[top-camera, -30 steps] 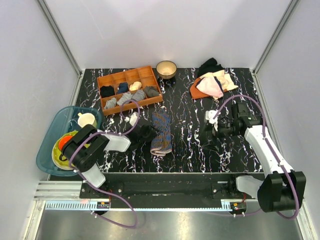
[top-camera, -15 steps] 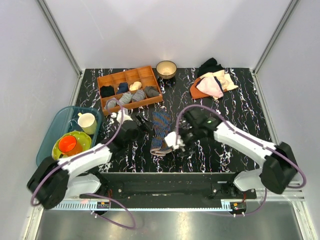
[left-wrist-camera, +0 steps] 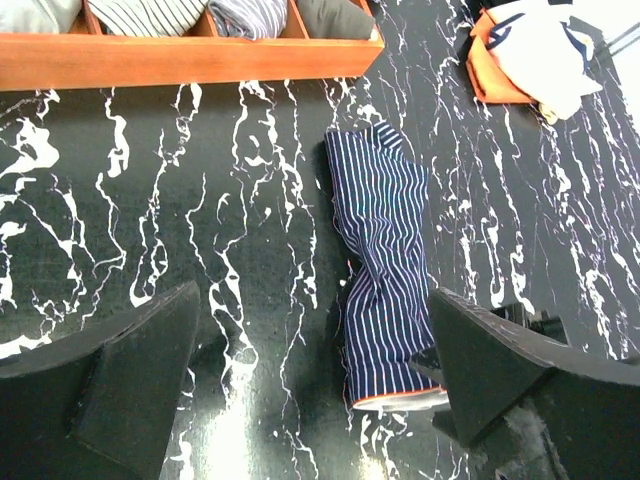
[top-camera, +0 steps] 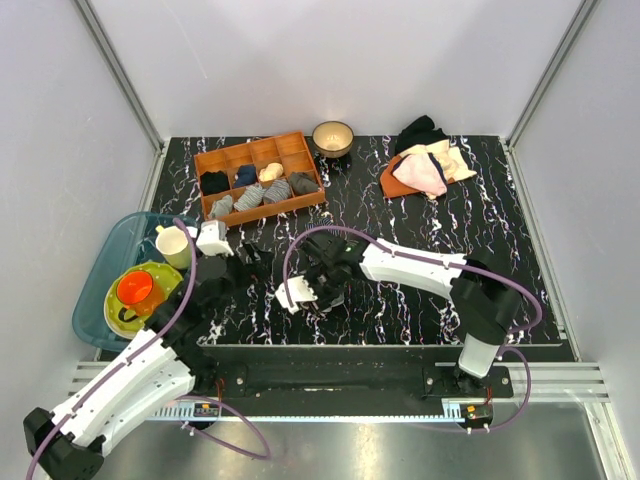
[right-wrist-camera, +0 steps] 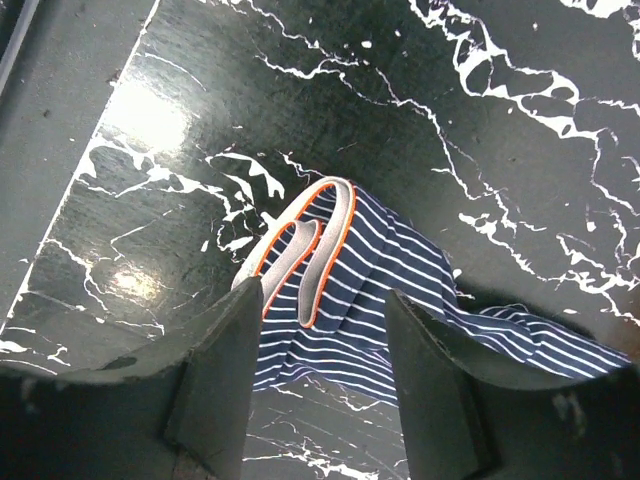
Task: Roll the underwear
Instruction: Roll the underwear to the center of the board.
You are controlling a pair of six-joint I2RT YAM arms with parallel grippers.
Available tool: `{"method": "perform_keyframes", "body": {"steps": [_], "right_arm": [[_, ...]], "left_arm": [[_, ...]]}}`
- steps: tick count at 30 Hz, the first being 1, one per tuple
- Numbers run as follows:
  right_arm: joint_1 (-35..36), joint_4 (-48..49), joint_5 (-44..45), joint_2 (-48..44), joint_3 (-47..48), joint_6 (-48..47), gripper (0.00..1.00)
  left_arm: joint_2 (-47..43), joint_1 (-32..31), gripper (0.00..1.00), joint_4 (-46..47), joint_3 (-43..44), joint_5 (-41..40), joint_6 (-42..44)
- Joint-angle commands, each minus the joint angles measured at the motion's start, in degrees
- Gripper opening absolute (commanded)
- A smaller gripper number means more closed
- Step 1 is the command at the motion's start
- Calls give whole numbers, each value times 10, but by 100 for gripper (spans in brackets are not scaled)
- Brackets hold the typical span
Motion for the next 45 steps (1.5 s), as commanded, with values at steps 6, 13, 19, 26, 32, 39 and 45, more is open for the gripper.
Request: {"method": "perform_keyframes", "body": {"steps": [6, 13, 19, 26, 32, 39, 45], "right_arm": [[2, 9, 45, 13, 0, 9, 36], [-1, 11, 50, -33, -42, 2, 13], [-27, 14, 49, -67, -88, 2, 11], [-34, 32, 33, -64, -132, 1, 14], [-52, 48, 30, -58, -158, -8, 14], [-65, 37, -9, -105, -160, 7, 28], [-65, 9, -60, -132, -124, 37, 43]], "left_arm": [[-51, 3, 99, -10, -94, 56, -36], [16, 3, 99, 66, -121, 95, -42], [164, 5, 97, 163, -88, 181, -24], [258, 5, 84, 233, -61, 299, 41], [271, 7, 85, 218, -23, 294, 44], [361, 7, 82, 316, -30, 354, -40], [385, 7, 82, 342, -34, 370, -64]]}}
